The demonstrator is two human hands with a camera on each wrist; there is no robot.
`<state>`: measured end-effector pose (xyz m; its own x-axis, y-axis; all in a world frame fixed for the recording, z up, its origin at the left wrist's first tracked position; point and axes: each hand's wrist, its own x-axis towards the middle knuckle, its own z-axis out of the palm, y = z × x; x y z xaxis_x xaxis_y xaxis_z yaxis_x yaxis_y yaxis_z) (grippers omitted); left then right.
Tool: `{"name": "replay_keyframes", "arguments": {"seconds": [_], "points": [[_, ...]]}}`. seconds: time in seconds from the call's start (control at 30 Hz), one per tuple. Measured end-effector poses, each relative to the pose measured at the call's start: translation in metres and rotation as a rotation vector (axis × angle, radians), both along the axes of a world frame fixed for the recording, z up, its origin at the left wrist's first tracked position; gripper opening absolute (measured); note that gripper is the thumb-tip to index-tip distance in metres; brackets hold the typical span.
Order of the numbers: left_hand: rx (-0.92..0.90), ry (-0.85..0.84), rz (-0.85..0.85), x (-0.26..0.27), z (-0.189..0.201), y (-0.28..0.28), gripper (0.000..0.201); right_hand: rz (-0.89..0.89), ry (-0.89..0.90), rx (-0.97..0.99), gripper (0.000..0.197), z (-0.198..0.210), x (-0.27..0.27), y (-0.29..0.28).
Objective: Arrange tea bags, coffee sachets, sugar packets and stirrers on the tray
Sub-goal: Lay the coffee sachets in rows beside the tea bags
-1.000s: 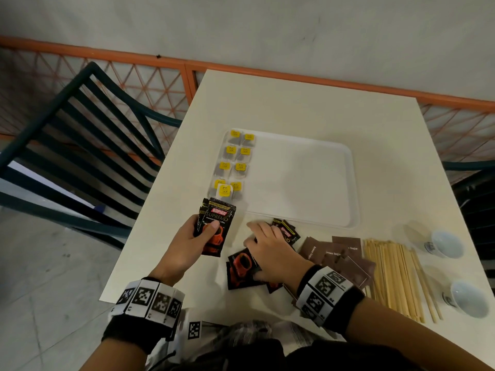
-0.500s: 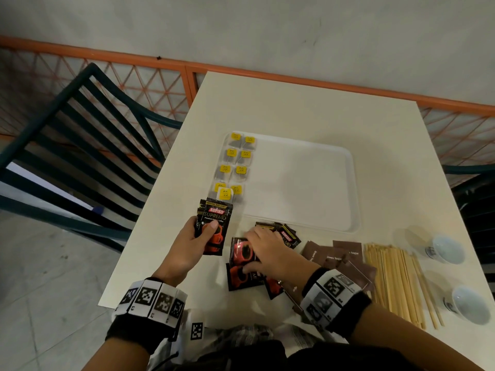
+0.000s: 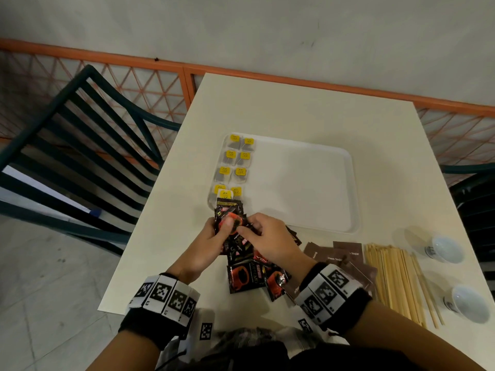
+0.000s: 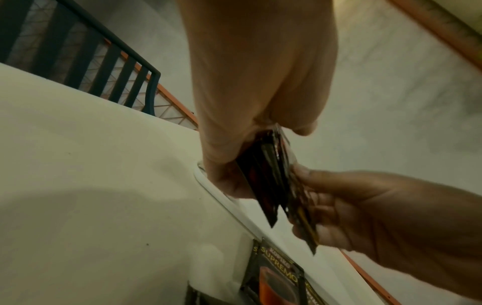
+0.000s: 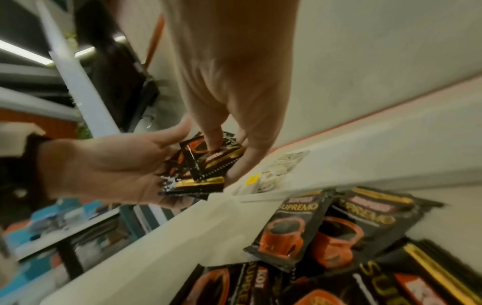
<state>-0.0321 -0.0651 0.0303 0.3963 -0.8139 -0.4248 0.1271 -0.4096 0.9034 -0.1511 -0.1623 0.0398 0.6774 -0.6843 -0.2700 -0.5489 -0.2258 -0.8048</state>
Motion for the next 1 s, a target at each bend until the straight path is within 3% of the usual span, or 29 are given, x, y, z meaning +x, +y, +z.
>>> {"name": "replay_keyframes", "arguments": {"seconds": [0.1,0.17,0.3,0.37,0.47,0.63,1.0], "points": [[0.0,-0.014,0.054,0.005,-0.005,0.001,0.028,0.142,0.033,-0.019,0.034,0.006,0.001,-0.002],[0.007,0.009,0.104,0.012,-0.008,0.005,0.031,0.189,0.106,-0.082,0.038,0.002,-0.005,-0.016],[0.036,0.013,0.19,0.028,-0.014,0.017,0.041,0.236,0.562,-0.344,0.06,-0.022,-0.022,-0.039],[0.056,0.009,0.2,0.031,-0.016,0.021,0.041,0.297,0.689,-0.417,0.074,-0.031,-0.025,-0.036],[0.065,0.021,0.194,0.028,-0.015,0.023,0.036,0.241,0.664,-0.434,0.081,-0.036,-0.024,-0.032],[0.058,0.016,0.184,0.02,-0.01,0.019,0.021,0.271,0.566,-0.427,0.071,-0.036,-0.019,-0.028],[0.112,0.023,0.073,0.022,-0.017,0.012,0.04,0.34,0.596,-0.373,0.066,-0.028,-0.008,-0.03]]}}
